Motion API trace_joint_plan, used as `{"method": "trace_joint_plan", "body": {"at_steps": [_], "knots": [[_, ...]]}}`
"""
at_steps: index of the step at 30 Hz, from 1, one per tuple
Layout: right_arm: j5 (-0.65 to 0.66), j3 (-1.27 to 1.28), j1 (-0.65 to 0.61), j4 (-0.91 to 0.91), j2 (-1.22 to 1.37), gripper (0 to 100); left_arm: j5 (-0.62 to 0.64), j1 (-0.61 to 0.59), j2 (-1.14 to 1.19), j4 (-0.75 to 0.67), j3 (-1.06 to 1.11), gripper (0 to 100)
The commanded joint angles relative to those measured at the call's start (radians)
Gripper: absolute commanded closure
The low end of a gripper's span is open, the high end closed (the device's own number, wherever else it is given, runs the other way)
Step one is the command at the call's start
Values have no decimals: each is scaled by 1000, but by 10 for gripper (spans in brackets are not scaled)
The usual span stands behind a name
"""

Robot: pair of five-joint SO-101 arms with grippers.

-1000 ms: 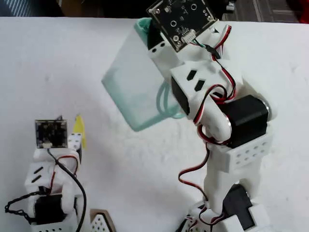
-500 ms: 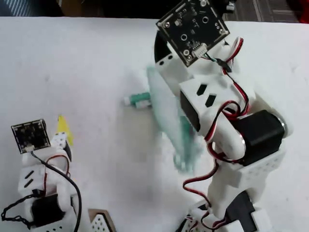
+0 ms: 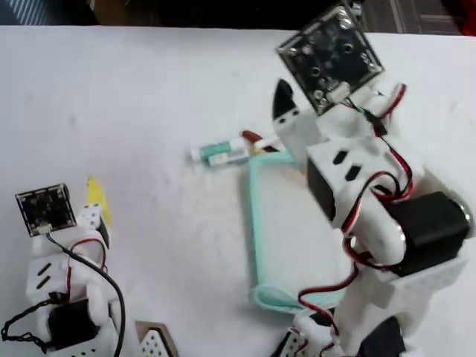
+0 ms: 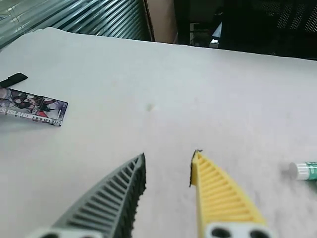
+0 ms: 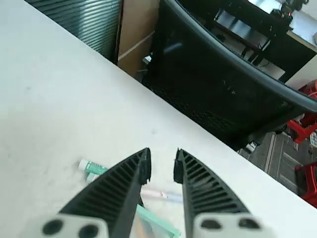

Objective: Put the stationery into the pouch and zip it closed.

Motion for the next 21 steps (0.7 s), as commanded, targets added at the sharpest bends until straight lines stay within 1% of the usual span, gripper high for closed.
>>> {"method": "trace_joint_plan", "body": {"at_steps": [1, 2, 7, 10, 18, 20, 21], "knots": [[5, 94, 25, 25, -90, 919, 11, -7, -8, -20, -34, 827], [25, 123, 27, 25, -113, 919, 11, -5, -8, -20, -34, 827], [209, 276, 30, 25, -213, 919, 11, -5, -8, -20, -34, 827], [275, 417, 44, 25, -266, 916, 11, -5, -8, -20, -34, 827], [394, 825, 51, 24, -377, 914, 11, -5, -8, -20, -32, 827], [377, 888, 79, 7, -389, 913, 11, -5, -8, -29, -15, 827], [333, 916, 111, -10, -392, 903, 11, 1, -8, -40, -9, 827]]}}
